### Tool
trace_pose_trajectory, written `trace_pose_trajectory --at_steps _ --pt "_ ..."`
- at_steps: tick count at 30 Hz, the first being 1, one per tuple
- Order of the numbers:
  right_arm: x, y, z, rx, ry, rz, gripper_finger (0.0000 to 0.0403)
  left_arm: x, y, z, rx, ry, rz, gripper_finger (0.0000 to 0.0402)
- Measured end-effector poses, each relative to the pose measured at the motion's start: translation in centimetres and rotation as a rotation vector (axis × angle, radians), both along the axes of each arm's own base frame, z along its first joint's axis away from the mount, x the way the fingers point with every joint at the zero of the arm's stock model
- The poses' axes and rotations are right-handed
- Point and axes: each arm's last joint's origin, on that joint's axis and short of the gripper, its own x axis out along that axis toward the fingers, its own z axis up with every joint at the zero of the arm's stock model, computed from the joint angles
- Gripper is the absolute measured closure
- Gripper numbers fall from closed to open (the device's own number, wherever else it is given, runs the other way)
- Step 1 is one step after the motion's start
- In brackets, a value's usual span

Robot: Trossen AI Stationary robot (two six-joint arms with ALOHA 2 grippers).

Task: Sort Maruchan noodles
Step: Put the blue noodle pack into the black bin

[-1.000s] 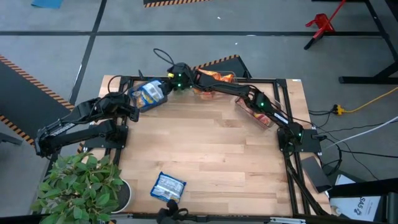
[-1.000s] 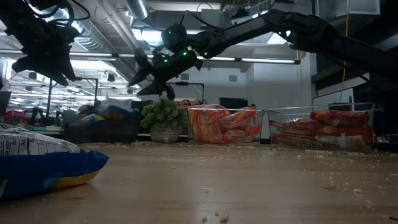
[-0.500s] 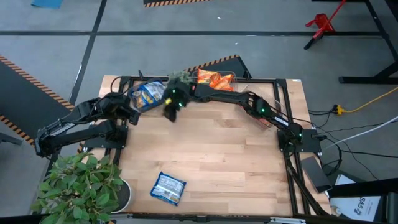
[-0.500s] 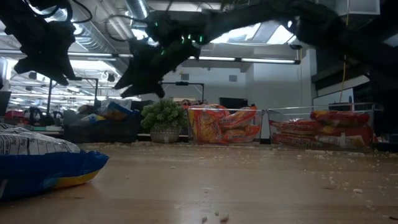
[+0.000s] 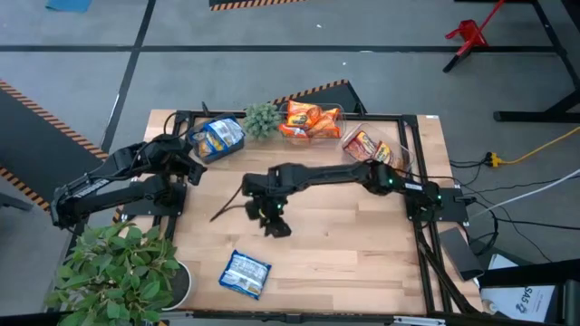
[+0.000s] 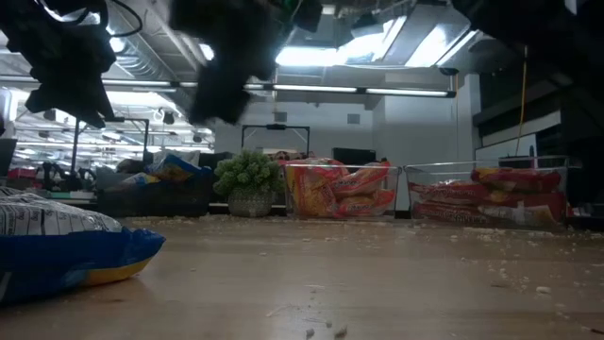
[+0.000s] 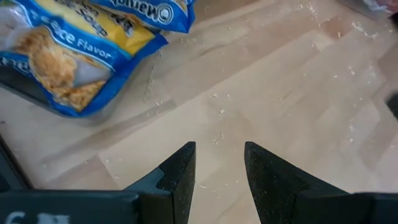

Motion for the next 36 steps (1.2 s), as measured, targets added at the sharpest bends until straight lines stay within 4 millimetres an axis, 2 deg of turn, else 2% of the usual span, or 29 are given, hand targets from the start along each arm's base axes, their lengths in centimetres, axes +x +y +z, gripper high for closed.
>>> trace_pose_trajectory --at_steps 3,6,11,14,17,22,25,29,33,36 --pt "0.7 1.4 0.3 -0.095 -0.177 0.115 0.0251 0.0 0.0 0.0 0.025 0.012 -0.015 0.0269" --pt "1.6 3.4 -0.1 -0.24 -0.31 0.144 0.0251 0.0 0.0 0.0 0.037 0.019 -0.028 0.0269" --pt "2.9 9.0 -0.4 -0.281 -0.548 0.16 0.0251 0.0 0.0 0.0 0.023 0.014 -0.042 0.0269" --pt "2.8 12.3 -0.5 -0.318 -0.651 0.142 0.0251 0.0 0.0 0.0 0.023 0.014 -0.044 0.0269" --pt "2.6 14.3 -1.6 -0.363 -0.698 0.067 0.0251 0.0 0.0 0.0 0.046 0.026 -0.054 0.0269" --pt "2.6 15.6 -4.3 -0.305 -0.7 -0.045 0.0251 0.0 0.0 0.0 0.05 0.029 -0.058 0.0269" --pt "2.1 16.5 -6.7 -0.309 -0.635 -0.067 0.0251 0.0 -0.1 0.0 0.027 0.014 -0.082 0.0269" --pt "1.7 17.2 -8.3 -0.296 -0.546 -0.093 0.0251 0.1 -0.2 0.0 0.008 0.004 -0.102 0.0269" --pt "1.3 16.5 -9.1 -0.466 -0.478 -0.18 0.0251 0.0 -0.2 0.0 -0.007 -0.001 -0.086 0.0269" --pt "1.4 14.9 -9.0 -0.635 -0.443 -0.281 0.0251 0.0 -0.2 0.0 -0.014 -0.005 -0.078 0.0269"
